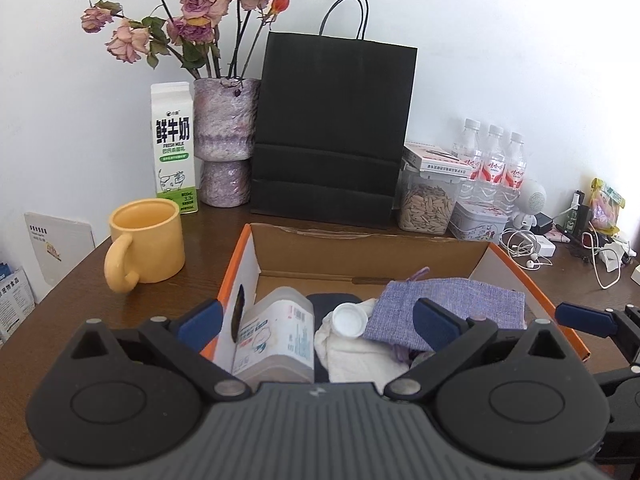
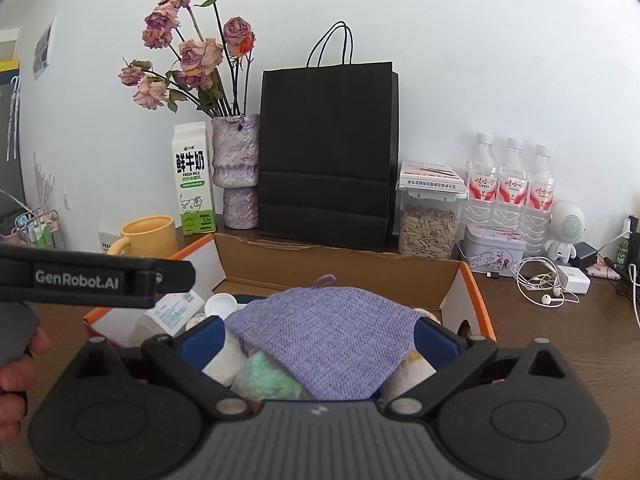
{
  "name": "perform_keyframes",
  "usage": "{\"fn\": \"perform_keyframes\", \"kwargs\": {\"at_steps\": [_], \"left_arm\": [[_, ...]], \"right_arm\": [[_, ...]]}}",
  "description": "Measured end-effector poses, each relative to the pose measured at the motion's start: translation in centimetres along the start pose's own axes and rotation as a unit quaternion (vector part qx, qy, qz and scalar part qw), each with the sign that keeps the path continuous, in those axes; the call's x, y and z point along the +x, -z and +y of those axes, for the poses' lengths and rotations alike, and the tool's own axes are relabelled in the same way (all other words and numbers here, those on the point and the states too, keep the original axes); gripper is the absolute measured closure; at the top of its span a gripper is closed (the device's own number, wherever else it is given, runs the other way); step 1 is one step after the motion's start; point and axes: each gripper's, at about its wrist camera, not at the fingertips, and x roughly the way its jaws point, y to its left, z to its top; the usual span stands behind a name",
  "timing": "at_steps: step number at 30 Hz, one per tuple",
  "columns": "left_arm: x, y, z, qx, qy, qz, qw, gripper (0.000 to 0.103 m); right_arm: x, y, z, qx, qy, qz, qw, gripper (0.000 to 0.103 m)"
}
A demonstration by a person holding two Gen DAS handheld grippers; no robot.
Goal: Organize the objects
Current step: 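Move both grippers back toward the flower ornament and remaining caps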
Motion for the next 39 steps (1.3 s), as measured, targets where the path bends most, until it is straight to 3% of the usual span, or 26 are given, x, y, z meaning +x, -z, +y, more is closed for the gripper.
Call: {"fn": "perform_keyframes", "kwargs": {"at_steps": [20,29,39], "left_arm": [[-7.8,5.1,4.7,-0.001,-0.051,0.033,0.9982,0.000],[-8.0,7.5,6.5,0.004,-0.066,0.063,0.9959,0.000],[-6.0,8.5,6.5,0.002,-0.060,0.074,0.9954,0.000]], "right_arm": [[-8.4,5.2,1.5,0.012,0.009,0.030,0.999,0.002],[-9.0,6.5,2.2,0.008,0.009,0.047,0.999,0.002],[-6.9,7.5,2.0,0.011,0.015,0.076,0.997,0.004]]}}
